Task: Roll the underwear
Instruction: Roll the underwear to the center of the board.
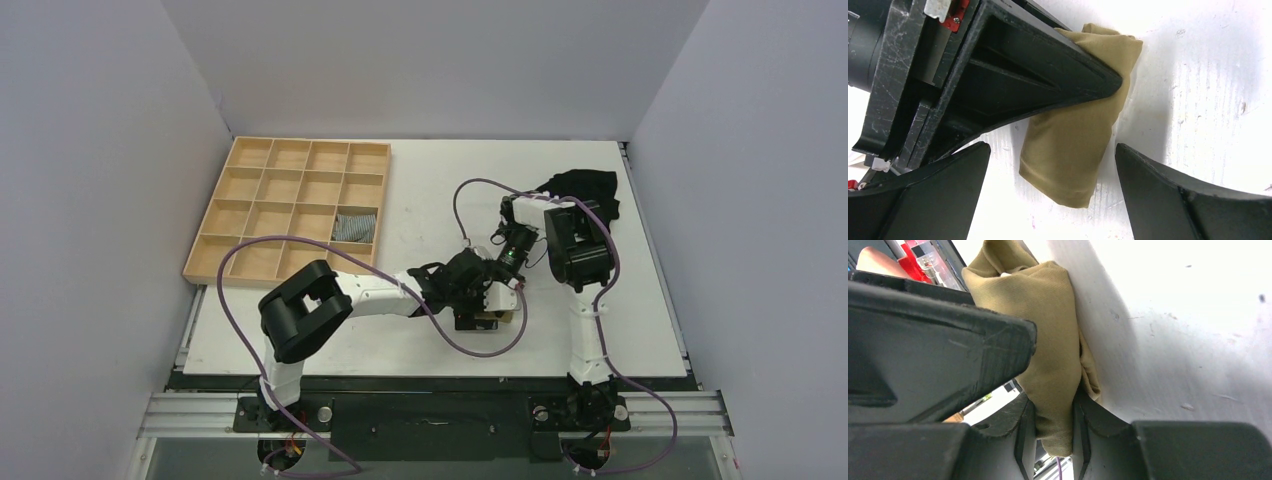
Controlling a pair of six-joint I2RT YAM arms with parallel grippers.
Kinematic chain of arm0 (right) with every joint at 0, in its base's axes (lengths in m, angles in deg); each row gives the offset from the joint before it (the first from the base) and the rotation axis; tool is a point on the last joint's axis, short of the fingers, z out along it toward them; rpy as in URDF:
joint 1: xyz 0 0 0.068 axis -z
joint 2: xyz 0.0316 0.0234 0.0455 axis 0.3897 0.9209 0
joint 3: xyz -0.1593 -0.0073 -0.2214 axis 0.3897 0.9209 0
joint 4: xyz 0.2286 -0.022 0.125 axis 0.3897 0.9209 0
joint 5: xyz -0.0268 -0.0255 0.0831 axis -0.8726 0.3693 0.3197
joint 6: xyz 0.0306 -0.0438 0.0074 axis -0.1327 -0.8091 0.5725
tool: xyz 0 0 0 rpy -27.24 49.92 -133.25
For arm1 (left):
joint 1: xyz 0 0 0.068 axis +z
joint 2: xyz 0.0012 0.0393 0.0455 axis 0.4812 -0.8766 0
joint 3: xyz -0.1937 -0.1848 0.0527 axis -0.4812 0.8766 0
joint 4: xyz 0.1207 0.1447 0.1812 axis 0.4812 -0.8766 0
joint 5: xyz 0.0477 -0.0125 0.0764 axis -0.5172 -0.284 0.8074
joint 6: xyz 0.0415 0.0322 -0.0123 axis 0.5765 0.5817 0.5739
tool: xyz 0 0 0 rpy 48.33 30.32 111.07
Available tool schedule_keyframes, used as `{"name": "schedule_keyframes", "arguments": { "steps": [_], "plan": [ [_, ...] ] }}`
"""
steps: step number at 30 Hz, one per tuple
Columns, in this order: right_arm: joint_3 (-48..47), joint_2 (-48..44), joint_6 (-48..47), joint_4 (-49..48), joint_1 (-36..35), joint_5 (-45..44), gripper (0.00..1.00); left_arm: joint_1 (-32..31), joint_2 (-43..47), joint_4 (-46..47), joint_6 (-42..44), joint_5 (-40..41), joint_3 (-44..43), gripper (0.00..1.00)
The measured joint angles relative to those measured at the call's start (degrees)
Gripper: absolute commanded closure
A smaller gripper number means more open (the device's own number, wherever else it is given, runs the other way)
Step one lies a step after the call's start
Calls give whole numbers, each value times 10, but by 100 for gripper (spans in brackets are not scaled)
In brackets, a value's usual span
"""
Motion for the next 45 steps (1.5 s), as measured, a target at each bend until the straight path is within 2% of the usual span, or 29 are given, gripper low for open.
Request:
{"name": "schedule_keyframes", "arguments": {
  "steps": [8, 14, 35, 45],
  "plan": [
    [-20, 26, -25, 31, 8, 8, 100, -8, -12, -17, 2, 3, -21, 3],
    [-24, 37, -49, 49, 14, 15, 100, -10, -14, -15, 2, 3, -24, 8],
    [-36, 71, -98, 93, 28, 33, 100, -33, -19, 62, 5, 21, 6, 25],
    [-18, 71, -116, 94, 36, 54, 100, -30, -20, 82, 5, 19, 14, 27]
  ]
}}
